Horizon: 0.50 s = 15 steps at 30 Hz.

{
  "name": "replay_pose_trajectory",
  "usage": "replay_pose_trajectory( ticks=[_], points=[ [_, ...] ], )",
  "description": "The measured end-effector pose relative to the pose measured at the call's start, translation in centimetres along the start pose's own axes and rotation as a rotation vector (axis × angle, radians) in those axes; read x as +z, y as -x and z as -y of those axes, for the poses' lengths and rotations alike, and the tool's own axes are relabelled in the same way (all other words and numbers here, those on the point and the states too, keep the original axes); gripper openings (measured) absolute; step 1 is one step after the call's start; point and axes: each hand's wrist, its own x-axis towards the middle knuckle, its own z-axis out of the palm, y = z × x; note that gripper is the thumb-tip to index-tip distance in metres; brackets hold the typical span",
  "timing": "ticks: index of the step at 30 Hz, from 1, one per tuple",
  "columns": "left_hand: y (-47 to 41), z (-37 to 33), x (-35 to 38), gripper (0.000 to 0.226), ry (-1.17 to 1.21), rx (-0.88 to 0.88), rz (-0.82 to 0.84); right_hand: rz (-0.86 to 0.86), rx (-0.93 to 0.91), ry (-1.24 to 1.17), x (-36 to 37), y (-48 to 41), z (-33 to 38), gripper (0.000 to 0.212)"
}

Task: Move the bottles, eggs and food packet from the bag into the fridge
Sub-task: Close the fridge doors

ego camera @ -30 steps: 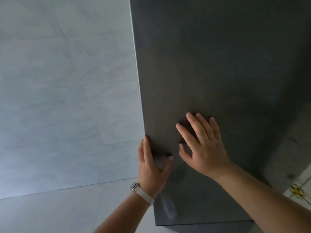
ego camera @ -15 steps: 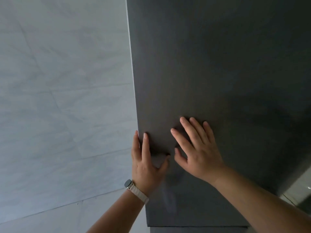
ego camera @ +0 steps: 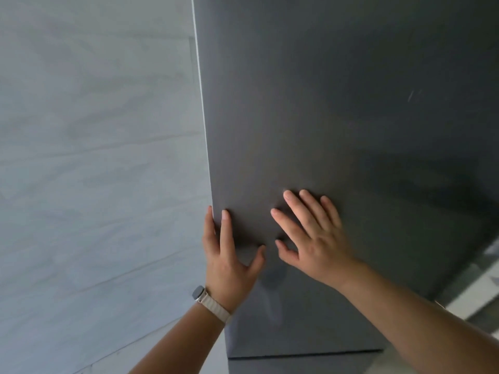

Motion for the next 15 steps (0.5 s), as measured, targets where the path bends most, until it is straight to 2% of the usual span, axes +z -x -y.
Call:
replay_pose_trajectory(
  ticks=[9,15],
  points=[
    [0.0,0.6,-0.3,0.092,0.029,0.037,0.024,0.006,0.02,0.052,0.1,0.1,0.6,0.059],
    [0.1,1.3,-2.7,0.083,0.05,0.114,0.168,0.117,0.08,0.054,-1.8,-0.5,2.0,0.057]
  ],
)
